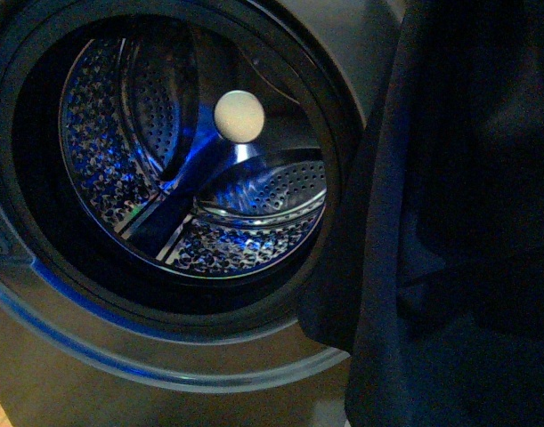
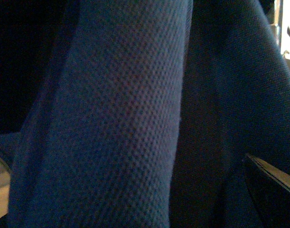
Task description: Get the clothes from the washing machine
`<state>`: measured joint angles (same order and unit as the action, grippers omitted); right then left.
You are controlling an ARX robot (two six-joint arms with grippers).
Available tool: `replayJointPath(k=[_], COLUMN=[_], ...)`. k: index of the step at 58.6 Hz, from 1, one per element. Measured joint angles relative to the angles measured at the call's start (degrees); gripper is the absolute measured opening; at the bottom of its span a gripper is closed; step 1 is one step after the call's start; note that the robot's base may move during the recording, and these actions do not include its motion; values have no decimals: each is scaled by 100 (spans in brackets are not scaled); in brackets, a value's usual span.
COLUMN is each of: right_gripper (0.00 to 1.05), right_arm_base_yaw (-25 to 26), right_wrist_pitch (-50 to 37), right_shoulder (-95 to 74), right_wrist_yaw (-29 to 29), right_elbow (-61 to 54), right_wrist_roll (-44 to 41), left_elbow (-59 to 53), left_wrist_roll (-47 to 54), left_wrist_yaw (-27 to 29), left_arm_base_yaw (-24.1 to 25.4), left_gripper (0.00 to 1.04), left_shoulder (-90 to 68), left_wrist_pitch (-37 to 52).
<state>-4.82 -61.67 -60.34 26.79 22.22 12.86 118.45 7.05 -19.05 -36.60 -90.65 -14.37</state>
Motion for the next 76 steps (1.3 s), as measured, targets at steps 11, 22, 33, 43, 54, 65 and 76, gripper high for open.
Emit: replayJointPath(k=[11,22,33,43,54,65,76], right_gripper=[97,97,97,97,97,97,97], right_arm_base_yaw=[-203,-282,15,387,166,-245,-649], right_wrist_pitch=[-254,-625,-1016,-1134,-1029,-863,-719], right_shoulder=[2,-227,-667,-881,-1161,-1329,-1486], right_wrist_yaw=[-647,-931,-1215,-807,68,142,-170], right_elbow=[9,-33,-33,-26,164,439,669], right_wrist_roll=[-570,-890,-942,-730,-142,87,50], left_elbow=[0,0,0,0,0,0,0], left_wrist_roll=[0,0,0,0,0,0,2], left_wrist_yaw=[0,0,0,-2,0,0,0], left_arm_base_yaw=[0,0,0,0,0,0,0], left_gripper=[13,13,13,13,13,13,13], left_shoulder=[0,0,0,0,0,0,0], left_wrist_pitch=[0,0,0,0,0,0,0])
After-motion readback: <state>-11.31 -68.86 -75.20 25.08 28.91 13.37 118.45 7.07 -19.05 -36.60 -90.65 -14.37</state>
